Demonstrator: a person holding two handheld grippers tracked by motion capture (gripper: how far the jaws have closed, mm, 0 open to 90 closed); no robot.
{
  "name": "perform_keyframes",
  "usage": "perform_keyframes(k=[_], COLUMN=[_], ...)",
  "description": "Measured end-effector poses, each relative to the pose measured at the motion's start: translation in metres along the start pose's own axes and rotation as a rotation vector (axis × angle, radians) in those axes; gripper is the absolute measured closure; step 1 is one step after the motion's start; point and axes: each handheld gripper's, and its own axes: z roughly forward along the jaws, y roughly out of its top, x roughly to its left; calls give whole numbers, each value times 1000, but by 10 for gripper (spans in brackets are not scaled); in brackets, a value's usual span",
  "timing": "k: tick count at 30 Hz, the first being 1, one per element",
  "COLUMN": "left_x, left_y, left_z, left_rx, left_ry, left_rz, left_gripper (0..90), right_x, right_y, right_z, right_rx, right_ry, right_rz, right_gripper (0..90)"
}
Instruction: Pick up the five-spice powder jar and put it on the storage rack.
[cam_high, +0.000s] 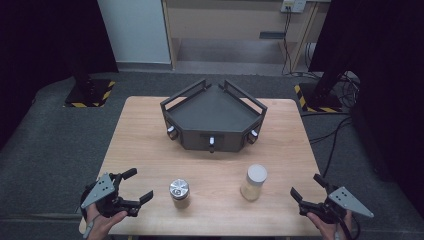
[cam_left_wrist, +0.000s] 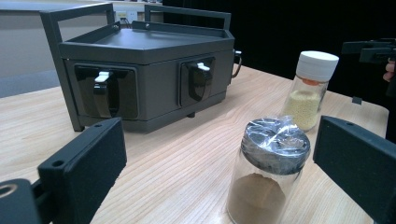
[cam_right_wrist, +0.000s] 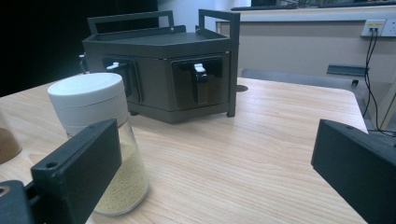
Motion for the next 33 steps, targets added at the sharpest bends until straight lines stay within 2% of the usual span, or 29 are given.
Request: perform_keyframes(k=[12, 18, 23, 27, 33], left_x=[-2, -2, -2, -1, 1], left_y=[1, 1, 0, -3, -5], left_z=[0, 0, -1, -5, -6], left_rx=[8, 6, 10, -10, -28], left_ry=[2, 16, 31, 59, 65], left_rz=[10, 5, -1, -28, -50], left_gripper=[15, 15, 15, 14, 15], right_x=[3, 2, 0, 0, -1], right_y=[-2, -2, -2, -1, -1], right_z=[-2, -2, -2, -2, -1], right_rx=[-17, -13, -18, -19, -17], right_ry=[-32, -28, -11, 20, 31], right_rz=[15, 14, 2, -14, -18], right_gripper=[22, 23, 27, 28, 28])
